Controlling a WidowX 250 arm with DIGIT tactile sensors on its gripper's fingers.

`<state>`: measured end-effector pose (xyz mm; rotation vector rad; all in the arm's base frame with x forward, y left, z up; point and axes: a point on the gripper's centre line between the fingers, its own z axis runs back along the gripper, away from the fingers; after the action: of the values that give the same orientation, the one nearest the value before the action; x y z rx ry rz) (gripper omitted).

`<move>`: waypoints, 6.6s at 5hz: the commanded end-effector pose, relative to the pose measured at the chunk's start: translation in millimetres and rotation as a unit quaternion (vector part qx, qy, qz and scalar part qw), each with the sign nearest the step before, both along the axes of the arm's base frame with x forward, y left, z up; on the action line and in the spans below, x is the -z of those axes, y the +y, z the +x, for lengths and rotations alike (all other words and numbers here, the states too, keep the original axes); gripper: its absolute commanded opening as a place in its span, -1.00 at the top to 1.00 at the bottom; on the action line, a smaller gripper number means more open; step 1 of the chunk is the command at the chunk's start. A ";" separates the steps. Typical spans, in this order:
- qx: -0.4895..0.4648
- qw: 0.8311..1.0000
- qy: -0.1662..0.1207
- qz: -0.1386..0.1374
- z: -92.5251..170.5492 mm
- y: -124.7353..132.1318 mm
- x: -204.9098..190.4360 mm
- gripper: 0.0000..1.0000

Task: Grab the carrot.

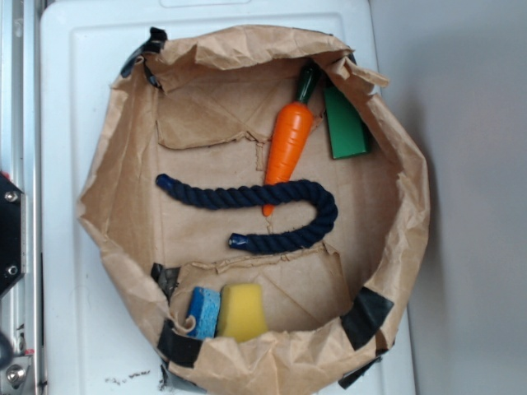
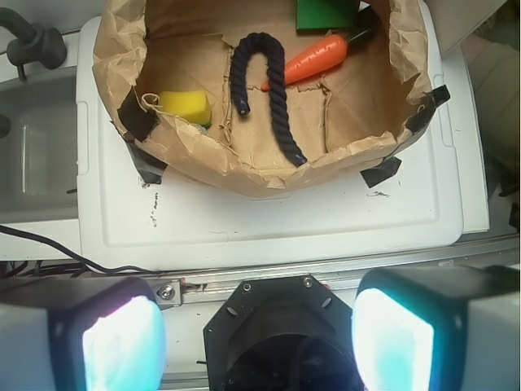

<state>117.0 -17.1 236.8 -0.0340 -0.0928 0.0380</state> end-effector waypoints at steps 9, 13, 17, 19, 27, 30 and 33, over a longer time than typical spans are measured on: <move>-0.260 0.965 -0.003 -0.039 132.6 24.0 56.4 -1.00; -0.264 0.964 -0.005 -0.039 135.7 36.5 76.2 -1.00; -0.313 0.948 -0.065 -0.012 184.3 52.5 149.5 -1.00; -0.407 0.912 -0.053 -0.010 174.1 70.2 141.6 -1.00; -0.381 0.919 -0.103 -0.006 193.2 50.4 191.0 0.94; -0.395 0.908 -0.136 0.041 187.8 42.0 198.2 1.00; -0.349 0.935 -0.066 -0.012 169.2 46.4 122.8 1.00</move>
<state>280.0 17.1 95.0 -0.0030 -0.1677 0.7358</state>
